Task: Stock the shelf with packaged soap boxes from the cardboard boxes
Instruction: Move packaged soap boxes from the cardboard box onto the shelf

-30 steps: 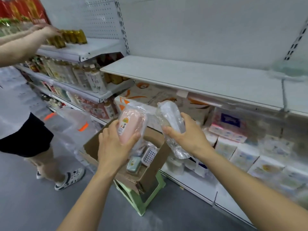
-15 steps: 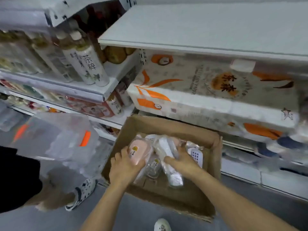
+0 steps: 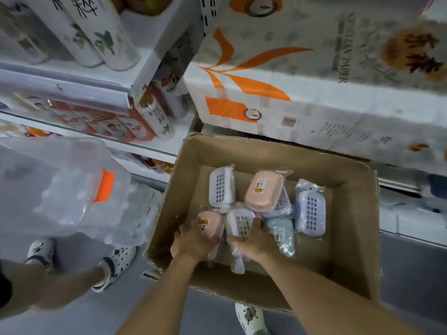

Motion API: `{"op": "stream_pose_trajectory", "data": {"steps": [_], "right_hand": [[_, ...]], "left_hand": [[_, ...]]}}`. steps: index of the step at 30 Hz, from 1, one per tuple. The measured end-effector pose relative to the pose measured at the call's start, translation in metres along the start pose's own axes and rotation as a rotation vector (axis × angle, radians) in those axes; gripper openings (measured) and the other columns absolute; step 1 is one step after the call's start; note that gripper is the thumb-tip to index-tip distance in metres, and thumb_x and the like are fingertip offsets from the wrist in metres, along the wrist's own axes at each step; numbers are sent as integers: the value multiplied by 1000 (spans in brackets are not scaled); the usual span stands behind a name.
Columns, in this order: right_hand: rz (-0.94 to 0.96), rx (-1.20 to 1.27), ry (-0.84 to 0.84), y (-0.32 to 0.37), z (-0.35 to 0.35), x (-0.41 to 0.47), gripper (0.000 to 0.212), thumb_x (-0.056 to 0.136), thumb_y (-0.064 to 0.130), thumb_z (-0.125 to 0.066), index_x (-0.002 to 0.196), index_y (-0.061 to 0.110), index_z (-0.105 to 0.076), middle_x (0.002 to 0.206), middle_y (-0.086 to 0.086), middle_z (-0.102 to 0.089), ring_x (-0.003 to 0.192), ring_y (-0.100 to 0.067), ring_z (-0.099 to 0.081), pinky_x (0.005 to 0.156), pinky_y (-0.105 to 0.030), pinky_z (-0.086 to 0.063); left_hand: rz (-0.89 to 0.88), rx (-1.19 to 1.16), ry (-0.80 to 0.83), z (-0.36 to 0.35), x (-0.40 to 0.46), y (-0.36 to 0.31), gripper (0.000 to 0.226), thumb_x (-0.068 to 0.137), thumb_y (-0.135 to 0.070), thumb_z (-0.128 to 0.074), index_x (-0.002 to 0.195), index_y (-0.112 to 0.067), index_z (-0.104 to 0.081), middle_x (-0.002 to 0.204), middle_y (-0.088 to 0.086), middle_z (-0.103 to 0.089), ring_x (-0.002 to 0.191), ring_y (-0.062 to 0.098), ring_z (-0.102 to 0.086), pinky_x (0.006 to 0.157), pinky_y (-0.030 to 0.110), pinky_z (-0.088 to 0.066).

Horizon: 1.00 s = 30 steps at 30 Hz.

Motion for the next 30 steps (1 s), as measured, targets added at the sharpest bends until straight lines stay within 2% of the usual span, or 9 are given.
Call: {"op": "stream_pose_trajectory", "data": {"steps": [2, 6, 8, 12, 16, 19, 22, 26, 30], "right_hand": [[10, 43, 44, 2, 5, -4, 99, 69, 72, -66, 144, 21, -25, 140, -6, -45, 125, -30, -50, 98, -40, -45], [171, 80, 75, 1, 47, -38, 45, 85, 58, -60, 118, 29, -51, 118, 4, -61, 108, -18, -61, 90, -35, -49], [248, 66, 72, -5, 80, -66, 36, 92, 46, -56, 123, 28, -52, 124, 3, -60, 108, -16, -58, 93, -34, -48], [323, 42, -15, -33, 152, -146, 40, 95, 38, -54, 132, 23, -51, 131, -1, -58, 110, -20, -57, 94, -32, -46], [482, -152, -330, -92, 221, -245, 50, 96, 40, -51, 141, 20, -43, 139, -7, -51, 125, -27, -49, 98, -36, -44], [571, -207, -648, -158, 269, -324, 56, 97, 45, -46, 148, 26, -30, 145, -2, -44, 131, -25, -42, 102, -41, -39], [641, -172, -925, -233, 308, -399, 56, 96, 44, -48, 147, 28, -31, 142, 5, -44, 129, -20, -41, 99, -39, -37], [653, -151, -1230, -335, 347, -477, 55, 91, 44, -47, 141, 21, -42, 137, 1, -50, 123, -22, -48, 95, -40, -46], [597, -139, -1425, -428, 382, -531, 58, 90, 43, -45, 142, 17, -42, 140, -5, -48, 126, -23, -47, 101, -42, -44]], "left_hand": [[-3, -22, 19, 3, -2, -3, 87, 85, -72, -48, 152, -28, -17, 150, 12, -32, 136, 34, -34, 107, 43, -34], [-79, -5, -5, 22, -28, -23, 82, 80, -78, -39, 148, -35, -24, 149, 6, -36, 137, 31, -33, 107, 47, -34], [-184, 14, -89, 36, -57, -40, 76, 88, -71, -40, 151, -32, -21, 152, 4, -34, 138, 29, -31, 105, 44, -36], [-373, 157, -293, 59, -137, -85, 75, 91, -68, -39, 151, -25, -25, 152, 7, -39, 136, 29, -35, 105, 42, -38], [-572, 192, -504, 64, -251, -147, 77, 88, -74, -30, 147, -24, -36, 141, 3, -52, 129, 25, -45, 102, 38, -39], [-777, 65, -711, 55, -347, -200, 81, 84, -75, -29, 140, -20, -48, 130, 4, -60, 121, 26, -53, 96, 40, -44], [-990, -24, -900, 30, -435, -252, 71, 88, -67, -36, 133, -16, -54, 120, 4, -64, 111, 27, -59, 90, 42, -48], [-1173, -127, -1019, -15, -537, -318, 67, 88, -63, -43, 136, -17, -49, 130, 3, -58, 118, 23, -53, 95, 41, -44], [-1344, -129, -1040, -55, -611, -382, 72, 88, -64, -44, 143, -17, -43, 140, 5, -51, 127, 22, -47, 103, 41, -41]]}}
Point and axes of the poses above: each hand's wrist, its own x-axis towards the middle knuckle, its own z-axis out of the back of the hand, y = z × x, the point moved 2 cm from there along x, towards the middle knuckle
